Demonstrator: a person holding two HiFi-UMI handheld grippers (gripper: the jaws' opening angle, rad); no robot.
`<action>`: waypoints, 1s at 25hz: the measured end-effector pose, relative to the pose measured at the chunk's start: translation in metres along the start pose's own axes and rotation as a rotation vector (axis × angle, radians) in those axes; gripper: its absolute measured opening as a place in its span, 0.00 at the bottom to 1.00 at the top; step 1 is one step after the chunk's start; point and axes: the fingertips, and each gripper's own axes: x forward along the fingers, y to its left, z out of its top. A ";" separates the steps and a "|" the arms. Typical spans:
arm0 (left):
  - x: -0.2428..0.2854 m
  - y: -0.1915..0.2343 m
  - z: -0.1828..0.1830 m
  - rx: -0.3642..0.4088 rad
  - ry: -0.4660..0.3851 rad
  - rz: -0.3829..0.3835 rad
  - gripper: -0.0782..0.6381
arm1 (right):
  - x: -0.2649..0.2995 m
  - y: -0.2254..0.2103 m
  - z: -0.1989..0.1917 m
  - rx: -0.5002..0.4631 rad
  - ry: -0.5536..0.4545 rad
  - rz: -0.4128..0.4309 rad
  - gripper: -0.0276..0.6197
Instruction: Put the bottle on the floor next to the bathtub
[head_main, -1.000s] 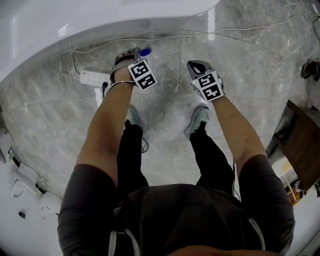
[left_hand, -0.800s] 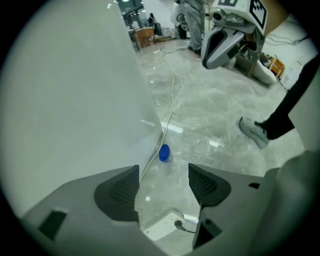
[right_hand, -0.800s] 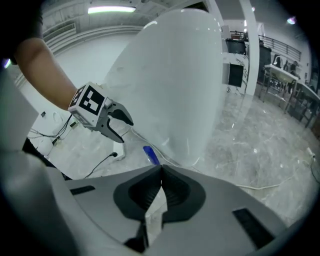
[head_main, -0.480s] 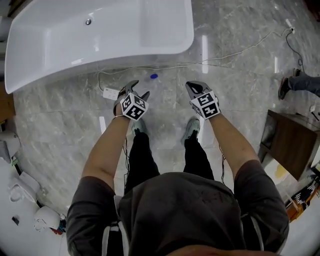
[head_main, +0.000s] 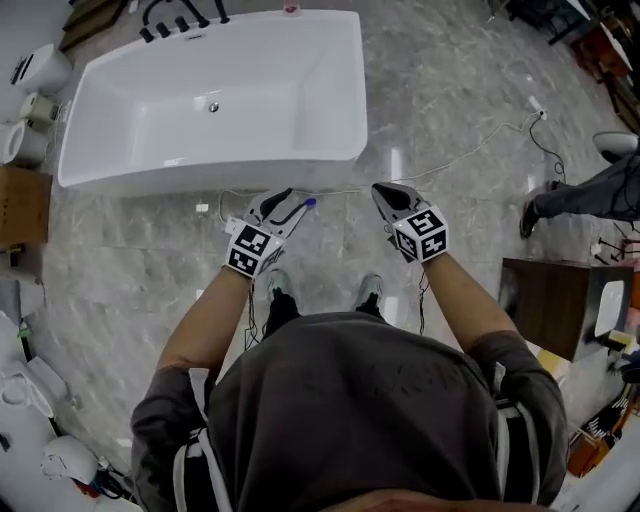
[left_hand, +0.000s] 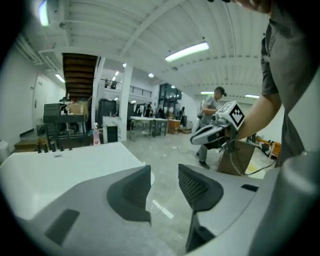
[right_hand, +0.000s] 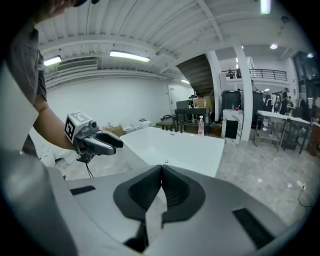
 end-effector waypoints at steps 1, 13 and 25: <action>-0.012 -0.008 0.016 -0.008 -0.036 -0.006 0.35 | -0.011 0.008 0.015 -0.015 -0.018 0.009 0.03; -0.117 -0.039 0.126 -0.086 -0.312 0.057 0.12 | -0.108 0.058 0.111 -0.061 -0.184 0.047 0.03; -0.115 -0.036 0.128 -0.111 -0.299 0.068 0.12 | -0.116 0.044 0.106 0.015 -0.207 0.048 0.03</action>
